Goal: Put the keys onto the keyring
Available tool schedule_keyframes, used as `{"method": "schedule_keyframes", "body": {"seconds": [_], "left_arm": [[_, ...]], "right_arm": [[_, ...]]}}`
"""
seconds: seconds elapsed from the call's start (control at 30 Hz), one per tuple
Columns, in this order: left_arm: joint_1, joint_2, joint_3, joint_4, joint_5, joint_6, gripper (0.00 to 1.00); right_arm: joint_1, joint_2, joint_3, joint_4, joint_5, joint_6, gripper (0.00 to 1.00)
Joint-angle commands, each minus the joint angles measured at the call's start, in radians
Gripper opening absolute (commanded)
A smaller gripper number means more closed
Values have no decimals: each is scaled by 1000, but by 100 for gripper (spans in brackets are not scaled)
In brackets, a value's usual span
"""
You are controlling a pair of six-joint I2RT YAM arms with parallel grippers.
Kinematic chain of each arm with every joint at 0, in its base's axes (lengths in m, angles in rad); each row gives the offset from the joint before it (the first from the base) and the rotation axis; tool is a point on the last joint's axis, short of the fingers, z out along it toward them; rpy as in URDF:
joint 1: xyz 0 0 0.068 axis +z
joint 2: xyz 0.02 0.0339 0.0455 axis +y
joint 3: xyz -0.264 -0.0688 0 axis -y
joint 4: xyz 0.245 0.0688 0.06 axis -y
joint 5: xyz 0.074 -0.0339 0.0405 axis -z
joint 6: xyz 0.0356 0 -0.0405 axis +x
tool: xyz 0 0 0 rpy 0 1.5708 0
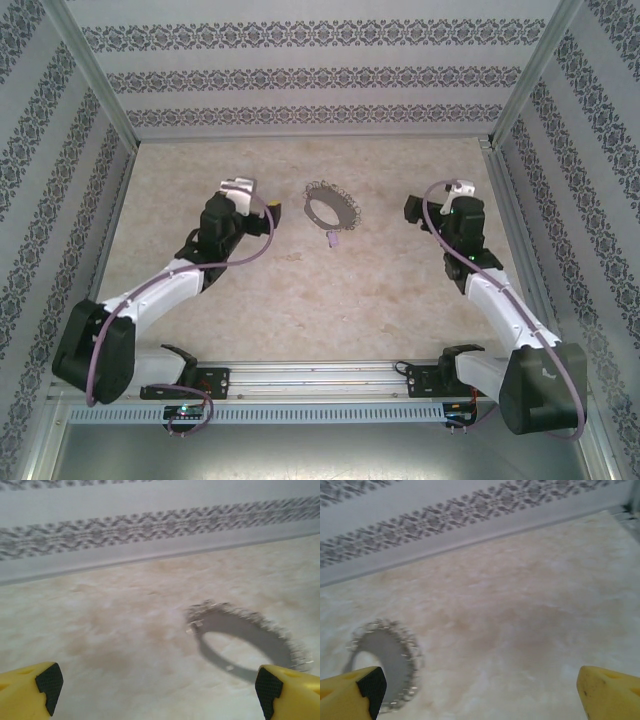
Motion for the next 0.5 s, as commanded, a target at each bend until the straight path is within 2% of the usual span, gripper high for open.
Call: {"method": "schedule_keyframes", "body": {"seconds": [0.0, 0.17, 0.3, 0.47], "left_arm": [[66, -65, -72, 83, -132, 126, 100], [130, -114, -200, 180, -136, 173, 100], [176, -43, -249, 252, -145, 158, 100], [198, 66, -352, 449, -151, 119, 100]], "right_arm": [[-7, -10, -50, 156, 157, -92, 98], [-6, 64, -110, 285, 244, -158, 98], [-5, 104, -149, 350, 249, -215, 98], [-5, 157, -198, 466, 240, -256, 98]]}}
